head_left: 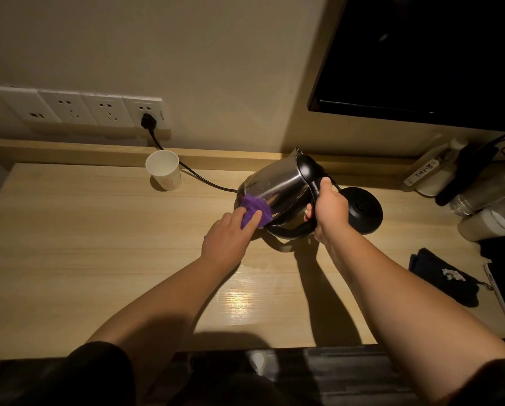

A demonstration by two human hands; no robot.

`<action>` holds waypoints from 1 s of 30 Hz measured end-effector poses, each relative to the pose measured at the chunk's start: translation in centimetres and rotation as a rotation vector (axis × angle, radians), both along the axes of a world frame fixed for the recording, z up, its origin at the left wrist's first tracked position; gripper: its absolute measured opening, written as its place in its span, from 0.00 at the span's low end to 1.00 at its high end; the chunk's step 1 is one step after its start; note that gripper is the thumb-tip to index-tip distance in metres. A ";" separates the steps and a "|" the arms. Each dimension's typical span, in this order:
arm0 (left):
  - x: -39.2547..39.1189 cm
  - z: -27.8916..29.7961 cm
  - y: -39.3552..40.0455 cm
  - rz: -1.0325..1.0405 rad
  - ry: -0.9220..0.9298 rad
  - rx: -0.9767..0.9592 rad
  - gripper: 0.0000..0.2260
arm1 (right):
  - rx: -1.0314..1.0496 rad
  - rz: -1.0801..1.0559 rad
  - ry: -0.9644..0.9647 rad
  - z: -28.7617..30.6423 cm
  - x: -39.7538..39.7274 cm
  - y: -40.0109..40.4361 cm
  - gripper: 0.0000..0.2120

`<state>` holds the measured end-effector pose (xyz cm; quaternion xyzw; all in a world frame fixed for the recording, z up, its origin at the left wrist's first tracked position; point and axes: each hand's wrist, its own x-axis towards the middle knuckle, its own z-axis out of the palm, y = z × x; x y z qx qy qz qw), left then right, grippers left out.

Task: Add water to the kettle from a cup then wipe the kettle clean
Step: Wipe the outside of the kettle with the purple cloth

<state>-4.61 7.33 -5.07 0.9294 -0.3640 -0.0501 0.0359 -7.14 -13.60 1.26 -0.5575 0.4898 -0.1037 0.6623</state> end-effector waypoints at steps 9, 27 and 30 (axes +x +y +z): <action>0.0 0.9 -0.5 0.059 -0.006 -0.096 0.33 | -0.057 -0.011 0.035 0.1 0.3 0.0 0.19; -1.1 -1.8 0.5 -0.088 -0.023 -0.019 0.36 | 0.002 -0.031 0.024 0.6 -0.5 0.2 0.19; -0.8 -2.0 1.0 -0.041 -0.030 -0.095 0.33 | 0.021 -0.033 0.026 0.6 -0.8 0.0 0.19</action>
